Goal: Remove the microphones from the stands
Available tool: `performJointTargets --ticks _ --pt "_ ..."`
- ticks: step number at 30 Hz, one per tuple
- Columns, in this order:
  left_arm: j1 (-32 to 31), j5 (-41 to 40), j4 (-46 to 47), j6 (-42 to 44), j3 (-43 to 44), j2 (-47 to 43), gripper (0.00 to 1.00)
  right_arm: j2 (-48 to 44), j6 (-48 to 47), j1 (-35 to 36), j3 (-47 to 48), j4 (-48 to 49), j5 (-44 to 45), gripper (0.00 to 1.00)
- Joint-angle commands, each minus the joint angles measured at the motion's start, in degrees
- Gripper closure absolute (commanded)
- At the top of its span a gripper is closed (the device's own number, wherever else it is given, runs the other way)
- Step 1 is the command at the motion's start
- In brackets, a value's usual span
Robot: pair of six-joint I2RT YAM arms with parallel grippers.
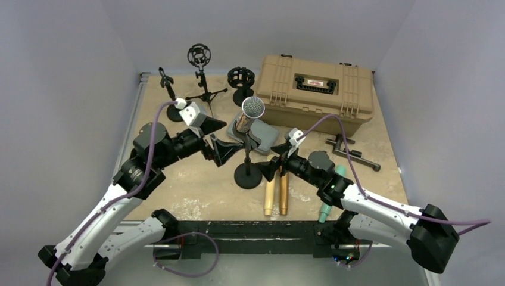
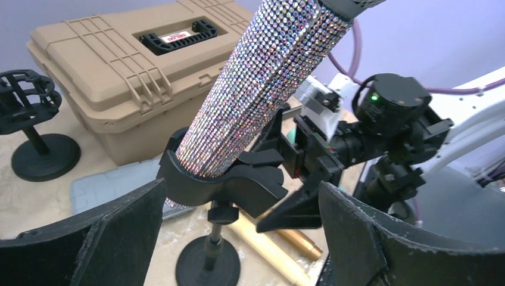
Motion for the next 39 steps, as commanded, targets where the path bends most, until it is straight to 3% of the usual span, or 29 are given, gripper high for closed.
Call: performJointTargets --ticks 1,6,15,19,23,26,29,33,39 --pt "-5.05 -10.08 1.60 6.51 4.68 3.36 0.04 -2.10 4.07 3.74 -2.51 12.49 4.95 0.01" --pt "-8.43 -17.11 1.34 8.88 8.29 7.75 0.04 -5.68 3.62 9.77 -0.86 9.44 12.93 0.01" --pt "-11.94 -19.15 2.60 11.32 14.19 13.65 0.08 -8.03 -4.26 19.59 2.19 11.03 29.64 0.03" --pt "-12.91 -21.63 4.38 13.18 15.31 15.08 0.13 -6.76 -12.85 25.71 2.30 18.13 36.60 0.04" --pt "-13.42 -22.88 5.84 13.65 15.28 15.65 0.25 -3.30 -21.34 27.01 2.23 25.39 38.27 0.04" --pt "-14.37 -26.38 6.69 13.60 14.82 15.63 0.37 -0.29 -24.38 27.68 2.50 31.16 38.46 0.04" --pt "-15.06 -26.83 6.93 13.10 14.41 15.56 0.43 3.94 -26.90 28.06 3.82 35.23 40.27 0.07" --pt "-16.50 -28.27 7.13 13.27 14.27 15.61 0.50 9.40 -31.63 28.48 2.25 48.48 42.22 0.08" --pt "-17.83 -30.06 6.16 13.50 14.57 15.76 0.59 16.01 -34.10 28.49 4.43 56.55 45.93 0.16"
